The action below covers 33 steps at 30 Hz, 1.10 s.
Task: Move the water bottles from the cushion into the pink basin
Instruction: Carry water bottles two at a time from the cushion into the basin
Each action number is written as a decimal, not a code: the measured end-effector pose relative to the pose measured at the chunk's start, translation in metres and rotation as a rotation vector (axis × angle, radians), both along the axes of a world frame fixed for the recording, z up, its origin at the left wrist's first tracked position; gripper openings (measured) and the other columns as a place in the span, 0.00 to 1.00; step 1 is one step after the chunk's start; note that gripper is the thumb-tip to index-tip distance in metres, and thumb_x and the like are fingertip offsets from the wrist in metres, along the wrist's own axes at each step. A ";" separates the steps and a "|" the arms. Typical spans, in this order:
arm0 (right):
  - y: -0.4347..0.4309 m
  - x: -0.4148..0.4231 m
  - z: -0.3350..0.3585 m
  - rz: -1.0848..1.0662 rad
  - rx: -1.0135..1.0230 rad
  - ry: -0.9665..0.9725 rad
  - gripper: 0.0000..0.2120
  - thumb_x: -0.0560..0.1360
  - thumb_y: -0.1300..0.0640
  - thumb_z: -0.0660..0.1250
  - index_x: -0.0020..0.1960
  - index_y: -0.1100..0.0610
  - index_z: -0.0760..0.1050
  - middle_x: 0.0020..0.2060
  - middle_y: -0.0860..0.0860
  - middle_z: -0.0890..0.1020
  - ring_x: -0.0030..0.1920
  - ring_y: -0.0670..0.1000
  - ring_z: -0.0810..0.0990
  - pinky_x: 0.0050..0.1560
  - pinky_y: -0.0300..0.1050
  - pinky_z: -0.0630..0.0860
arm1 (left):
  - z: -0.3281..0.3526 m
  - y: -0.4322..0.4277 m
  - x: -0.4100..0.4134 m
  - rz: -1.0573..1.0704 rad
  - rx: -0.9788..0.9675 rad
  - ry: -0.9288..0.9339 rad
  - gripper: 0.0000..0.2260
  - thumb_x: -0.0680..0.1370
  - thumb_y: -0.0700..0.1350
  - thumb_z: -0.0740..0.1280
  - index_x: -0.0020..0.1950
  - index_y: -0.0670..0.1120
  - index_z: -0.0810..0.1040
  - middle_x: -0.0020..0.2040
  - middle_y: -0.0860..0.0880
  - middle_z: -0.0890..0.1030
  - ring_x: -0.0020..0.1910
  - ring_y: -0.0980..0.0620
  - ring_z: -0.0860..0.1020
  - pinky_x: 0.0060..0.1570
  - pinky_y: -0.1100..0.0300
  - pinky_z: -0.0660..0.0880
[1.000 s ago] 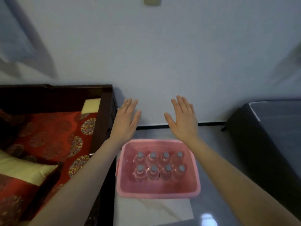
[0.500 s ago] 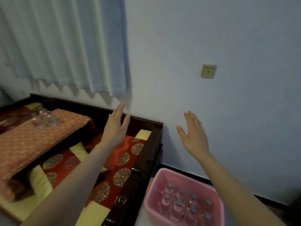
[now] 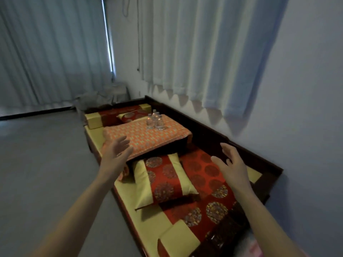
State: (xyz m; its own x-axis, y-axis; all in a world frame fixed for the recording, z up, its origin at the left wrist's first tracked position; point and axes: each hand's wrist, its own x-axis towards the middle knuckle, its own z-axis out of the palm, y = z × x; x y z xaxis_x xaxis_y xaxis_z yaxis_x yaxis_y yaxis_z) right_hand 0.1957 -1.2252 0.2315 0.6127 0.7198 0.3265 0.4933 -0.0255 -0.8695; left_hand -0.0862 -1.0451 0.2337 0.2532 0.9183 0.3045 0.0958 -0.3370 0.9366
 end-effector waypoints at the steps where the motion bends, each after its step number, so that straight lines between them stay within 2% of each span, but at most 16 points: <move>1: 0.020 -0.011 -0.006 0.033 0.003 0.011 0.21 0.72 0.47 0.72 0.57 0.28 0.67 0.61 0.35 0.72 0.64 0.38 0.69 0.62 0.39 0.65 | -0.004 0.015 -0.026 0.022 -0.005 -0.006 0.17 0.77 0.43 0.68 0.65 0.49 0.73 0.59 0.49 0.79 0.59 0.53 0.78 0.53 0.62 0.73; 3: 0.055 -0.030 -0.019 0.054 -0.007 0.034 0.21 0.71 0.48 0.73 0.57 0.28 0.69 0.58 0.31 0.73 0.62 0.36 0.70 0.62 0.39 0.67 | -0.010 0.041 -0.069 0.056 -0.004 0.008 0.16 0.76 0.41 0.69 0.63 0.50 0.74 0.56 0.50 0.81 0.54 0.56 0.79 0.49 0.65 0.73; 4: 0.082 -0.043 -0.028 0.055 -0.011 0.047 0.22 0.71 0.49 0.73 0.59 0.32 0.70 0.57 0.32 0.74 0.62 0.38 0.71 0.62 0.41 0.68 | -0.014 0.059 -0.093 0.082 -0.005 0.022 0.16 0.76 0.40 0.69 0.62 0.51 0.74 0.54 0.51 0.81 0.52 0.57 0.79 0.47 0.66 0.73; 7: 0.151 -0.073 -0.044 0.061 -0.052 0.085 0.22 0.71 0.54 0.74 0.61 0.41 0.72 0.60 0.41 0.76 0.64 0.45 0.73 0.63 0.45 0.71 | -0.024 0.107 -0.144 0.153 -0.031 0.058 0.16 0.75 0.39 0.69 0.60 0.53 0.74 0.51 0.55 0.81 0.50 0.59 0.80 0.48 0.63 0.74; 11: 0.235 -0.111 -0.058 0.073 -0.044 0.120 0.21 0.71 0.55 0.74 0.61 0.44 0.72 0.60 0.43 0.75 0.62 0.44 0.73 0.55 0.36 0.68 | -0.034 0.168 -0.190 0.206 -0.076 0.078 0.17 0.76 0.37 0.68 0.64 0.45 0.74 0.56 0.47 0.80 0.54 0.51 0.79 0.54 0.57 0.74; 13: 0.273 -0.128 -0.067 0.081 -0.082 0.126 0.22 0.72 0.54 0.73 0.63 0.45 0.73 0.60 0.42 0.75 0.62 0.44 0.72 0.56 0.38 0.67 | -0.041 0.198 -0.206 0.220 -0.121 0.088 0.18 0.76 0.36 0.67 0.66 0.42 0.73 0.57 0.45 0.79 0.55 0.48 0.78 0.55 0.56 0.74; 18: 0.353 -0.143 -0.082 0.106 -0.139 0.089 0.23 0.72 0.53 0.73 0.65 0.46 0.72 0.63 0.45 0.75 0.66 0.46 0.71 0.59 0.43 0.68 | -0.065 0.277 -0.226 0.239 -0.168 0.101 0.17 0.76 0.36 0.67 0.65 0.42 0.74 0.57 0.43 0.80 0.54 0.47 0.79 0.53 0.56 0.74; 23: 0.437 -0.124 -0.100 0.099 -0.168 0.086 0.23 0.71 0.50 0.73 0.64 0.44 0.71 0.68 0.48 0.73 0.68 0.51 0.70 0.59 0.46 0.68 | -0.080 0.361 -0.219 0.238 -0.198 0.134 0.17 0.77 0.38 0.67 0.65 0.43 0.74 0.58 0.44 0.79 0.56 0.48 0.78 0.56 0.55 0.74; 28: 0.539 -0.103 -0.110 0.088 -0.145 0.120 0.21 0.71 0.53 0.74 0.61 0.44 0.73 0.62 0.45 0.75 0.66 0.49 0.72 0.59 0.44 0.66 | -0.077 0.472 -0.200 0.226 -0.200 0.171 0.17 0.77 0.40 0.67 0.65 0.46 0.73 0.58 0.47 0.79 0.56 0.52 0.78 0.52 0.60 0.73; 30: 0.582 -0.096 -0.108 0.096 -0.159 0.091 0.21 0.71 0.55 0.74 0.62 0.47 0.73 0.63 0.47 0.76 0.66 0.50 0.72 0.59 0.45 0.67 | -0.077 0.514 -0.192 0.224 -0.187 0.155 0.17 0.77 0.40 0.67 0.65 0.46 0.73 0.58 0.47 0.79 0.55 0.52 0.78 0.51 0.60 0.73; 33: 0.640 -0.094 -0.112 0.081 -0.195 0.095 0.20 0.71 0.56 0.74 0.60 0.45 0.73 0.64 0.50 0.76 0.65 0.51 0.73 0.60 0.49 0.69 | -0.084 0.572 -0.189 0.224 -0.209 0.161 0.17 0.77 0.40 0.67 0.65 0.45 0.73 0.57 0.48 0.79 0.55 0.52 0.79 0.50 0.62 0.73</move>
State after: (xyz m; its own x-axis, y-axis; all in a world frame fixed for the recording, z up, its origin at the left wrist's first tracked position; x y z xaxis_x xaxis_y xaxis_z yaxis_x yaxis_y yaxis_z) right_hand 0.1021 -0.5848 0.1196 0.5714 0.8118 0.1201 0.4170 -0.1612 -0.8945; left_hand -0.2754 -0.4731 0.1500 0.0681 0.9948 0.0762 0.2977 -0.0932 0.9501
